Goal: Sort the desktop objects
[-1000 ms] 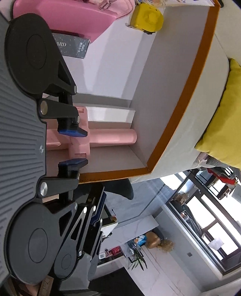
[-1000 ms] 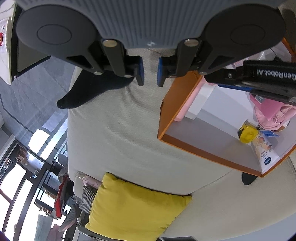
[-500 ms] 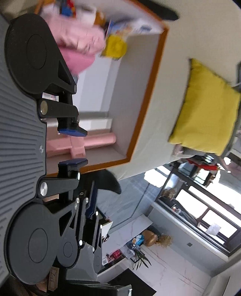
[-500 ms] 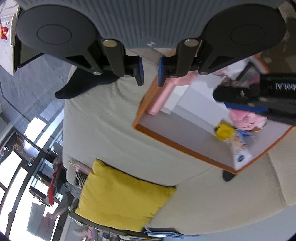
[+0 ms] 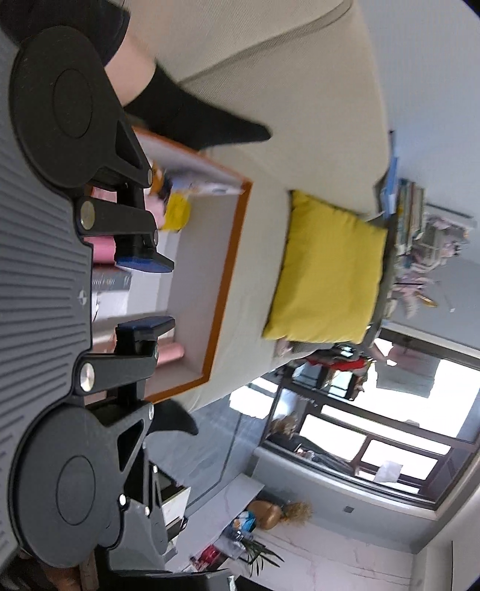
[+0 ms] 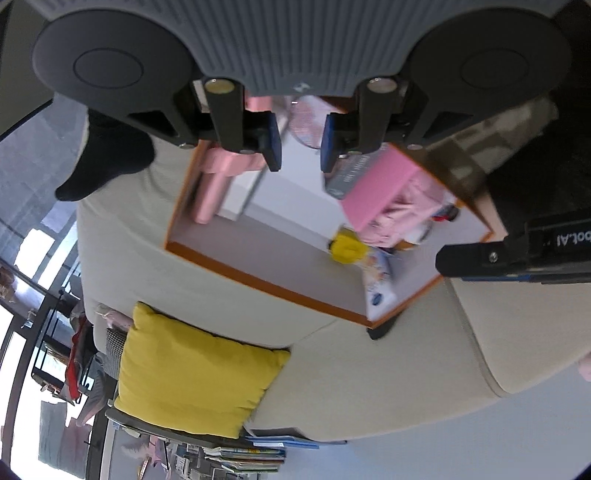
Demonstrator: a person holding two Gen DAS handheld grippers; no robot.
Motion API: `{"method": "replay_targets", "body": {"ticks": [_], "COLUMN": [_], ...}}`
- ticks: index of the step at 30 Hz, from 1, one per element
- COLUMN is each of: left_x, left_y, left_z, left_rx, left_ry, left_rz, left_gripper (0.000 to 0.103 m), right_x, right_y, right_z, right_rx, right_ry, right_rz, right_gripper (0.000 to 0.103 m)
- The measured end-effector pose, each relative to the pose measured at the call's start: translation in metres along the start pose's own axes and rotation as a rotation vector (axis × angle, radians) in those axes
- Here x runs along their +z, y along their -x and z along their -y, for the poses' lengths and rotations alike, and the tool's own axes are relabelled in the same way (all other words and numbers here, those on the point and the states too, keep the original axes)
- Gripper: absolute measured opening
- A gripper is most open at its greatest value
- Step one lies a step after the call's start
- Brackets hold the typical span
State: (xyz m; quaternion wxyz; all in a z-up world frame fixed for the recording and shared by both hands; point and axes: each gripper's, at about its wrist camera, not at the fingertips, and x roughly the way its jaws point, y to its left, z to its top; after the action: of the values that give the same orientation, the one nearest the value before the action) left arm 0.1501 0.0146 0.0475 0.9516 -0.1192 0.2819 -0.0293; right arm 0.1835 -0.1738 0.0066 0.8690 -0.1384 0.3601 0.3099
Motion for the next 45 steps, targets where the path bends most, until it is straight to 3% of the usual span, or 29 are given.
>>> {"method": "replay_targets", "body": {"ticks": [7, 10, 13, 17, 26, 31, 40, 45], "left_x": [-0.006, -0.009, -0.015, -0.022, -0.043, -0.051, -0.057, -0.059], "left_y": [0.012, 0.011, 0.007, -0.003, -0.022, -0.036, -0.052, -0.061], "left_z": [-0.007, -0.009, -0.009, -0.010, -0.009, -0.015, -0.022, -0.018], "left_rx": [0.045, 0.047, 0.076, 0.092, 0.153, 0.190, 0.184, 0.207], "left_ry": [-0.037, -0.040, -0.060, -0.061, -0.124, -0.108, -0.089, -0.142], "left_rz": [0.067, 0.074, 0.105, 0.087, 0.089, 0.046, -0.001, -0.011], "left_gripper": [0.035, 0.054, 0.063, 0.082, 0.088, 0.088, 0.088, 0.088], "right_x": [-0.008, -0.014, -0.021, -0.032, -0.048, -0.054, -0.064, -0.067], "right_y": [0.011, 0.010, 0.006, 0.001, -0.013, -0.021, -0.032, -0.035], "right_z": [-0.014, -0.013, -0.013, -0.016, -0.011, -0.008, 0.002, 0.002], "right_rx": [0.013, 0.006, -0.023, -0.062, -0.082, -0.090, -0.062, -0.059], "right_ry": [-0.110, -0.174, -0.217, -0.234, -0.261, -0.257, -0.328, -0.323], "right_rz": [0.058, 0.081, 0.107, 0.141, 0.171, 0.169, 0.183, 0.200], "right_gripper": [0.034, 0.038, 0.040, 0.057, 0.074, 0.075, 0.077, 0.078]}}
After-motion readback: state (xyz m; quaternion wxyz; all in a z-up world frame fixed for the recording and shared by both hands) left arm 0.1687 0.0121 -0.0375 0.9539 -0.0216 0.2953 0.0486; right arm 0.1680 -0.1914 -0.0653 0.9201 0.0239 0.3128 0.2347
